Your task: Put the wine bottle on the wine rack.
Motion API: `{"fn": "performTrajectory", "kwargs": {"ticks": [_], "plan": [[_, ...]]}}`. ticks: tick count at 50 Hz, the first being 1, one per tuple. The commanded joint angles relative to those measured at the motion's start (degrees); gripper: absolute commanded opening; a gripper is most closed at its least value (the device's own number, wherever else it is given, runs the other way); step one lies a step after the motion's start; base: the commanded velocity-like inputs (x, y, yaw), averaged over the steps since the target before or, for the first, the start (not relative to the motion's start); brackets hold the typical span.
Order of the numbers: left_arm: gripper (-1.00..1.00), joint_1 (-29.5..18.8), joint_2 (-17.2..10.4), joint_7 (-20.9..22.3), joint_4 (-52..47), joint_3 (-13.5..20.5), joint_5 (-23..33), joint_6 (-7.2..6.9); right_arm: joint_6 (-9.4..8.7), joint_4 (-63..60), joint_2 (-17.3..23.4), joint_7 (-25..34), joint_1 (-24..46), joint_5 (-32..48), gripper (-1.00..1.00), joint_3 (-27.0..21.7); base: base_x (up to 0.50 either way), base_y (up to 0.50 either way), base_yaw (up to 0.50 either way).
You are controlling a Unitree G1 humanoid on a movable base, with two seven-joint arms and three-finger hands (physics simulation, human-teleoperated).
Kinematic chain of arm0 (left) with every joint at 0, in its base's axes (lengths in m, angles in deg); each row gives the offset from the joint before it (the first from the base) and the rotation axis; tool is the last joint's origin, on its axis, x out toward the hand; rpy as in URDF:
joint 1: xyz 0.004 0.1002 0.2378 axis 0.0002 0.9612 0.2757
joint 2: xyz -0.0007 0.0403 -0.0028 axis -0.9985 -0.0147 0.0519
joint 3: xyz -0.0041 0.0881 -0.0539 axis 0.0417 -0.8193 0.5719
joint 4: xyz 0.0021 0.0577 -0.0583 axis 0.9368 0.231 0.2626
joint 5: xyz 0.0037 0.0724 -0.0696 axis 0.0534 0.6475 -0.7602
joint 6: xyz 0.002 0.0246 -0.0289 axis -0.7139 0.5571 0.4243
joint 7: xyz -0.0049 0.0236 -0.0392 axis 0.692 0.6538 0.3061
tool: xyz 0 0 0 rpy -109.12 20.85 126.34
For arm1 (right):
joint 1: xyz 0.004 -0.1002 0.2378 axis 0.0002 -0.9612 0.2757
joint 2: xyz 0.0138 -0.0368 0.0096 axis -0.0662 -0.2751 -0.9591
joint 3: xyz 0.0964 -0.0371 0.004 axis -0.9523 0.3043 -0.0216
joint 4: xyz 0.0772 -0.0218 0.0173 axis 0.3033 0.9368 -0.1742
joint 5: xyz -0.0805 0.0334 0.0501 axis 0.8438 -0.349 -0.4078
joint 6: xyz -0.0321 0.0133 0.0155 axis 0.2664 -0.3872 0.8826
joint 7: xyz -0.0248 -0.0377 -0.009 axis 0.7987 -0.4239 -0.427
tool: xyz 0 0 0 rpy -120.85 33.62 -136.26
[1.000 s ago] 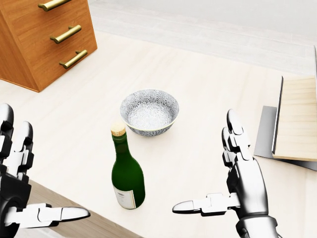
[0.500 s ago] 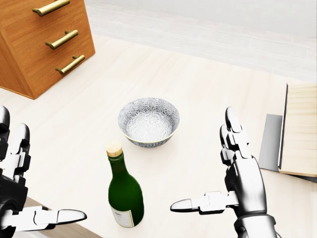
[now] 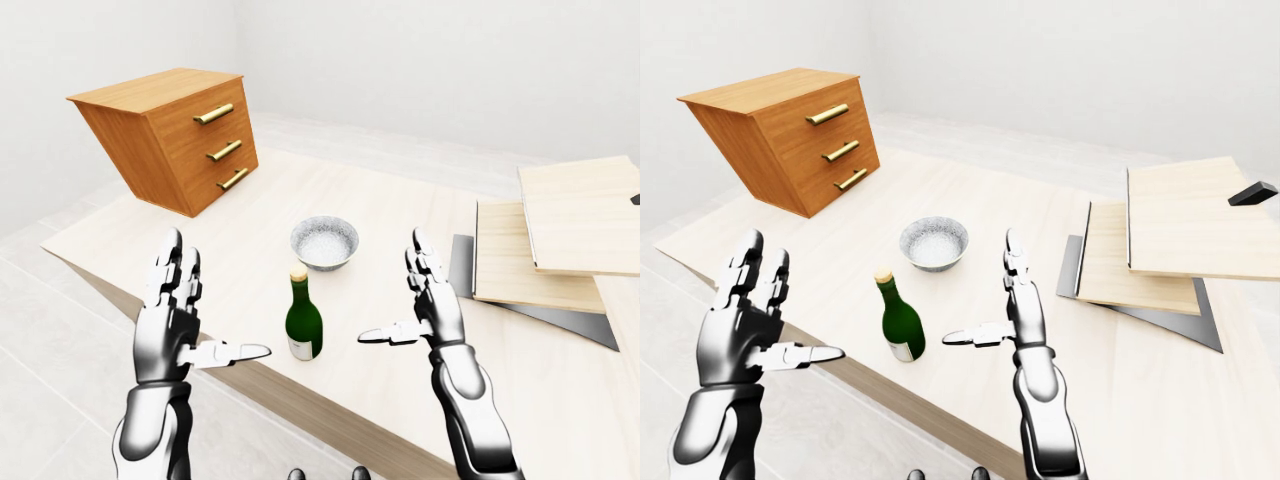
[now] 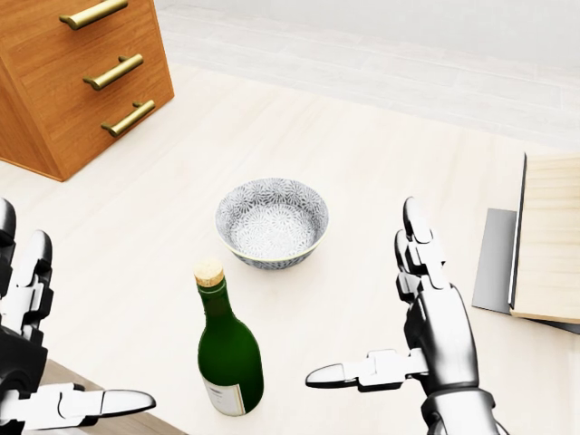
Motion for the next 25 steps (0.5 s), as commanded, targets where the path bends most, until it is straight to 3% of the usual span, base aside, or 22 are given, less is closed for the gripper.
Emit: {"fn": "performTrajectory", "kwargs": {"ticks": [1,7,25], "plan": [[1.0,0.4,0.2,0.5,-0.2,0.6,-0.2,0.0,0.0,0.7,-0.2,0.4,0.3,-0.6,1.0,0.3,0.23,-0.2,0.0],[1.0,0.8,0.3,0.8,-0.6,0.8,-0.3,0.0,0.0,1.4,-0.3,-0.3,0.5,0.3,1.0,0.7,0.4,-0.25,0.0],[1.0,4.3,1.5,3.8,1.6,4.2,-2.0,0.0,0.0,2.1,-0.7,0.3,1.2,3.0,1.0,4.6,0.0,0.0,0.0]]}}
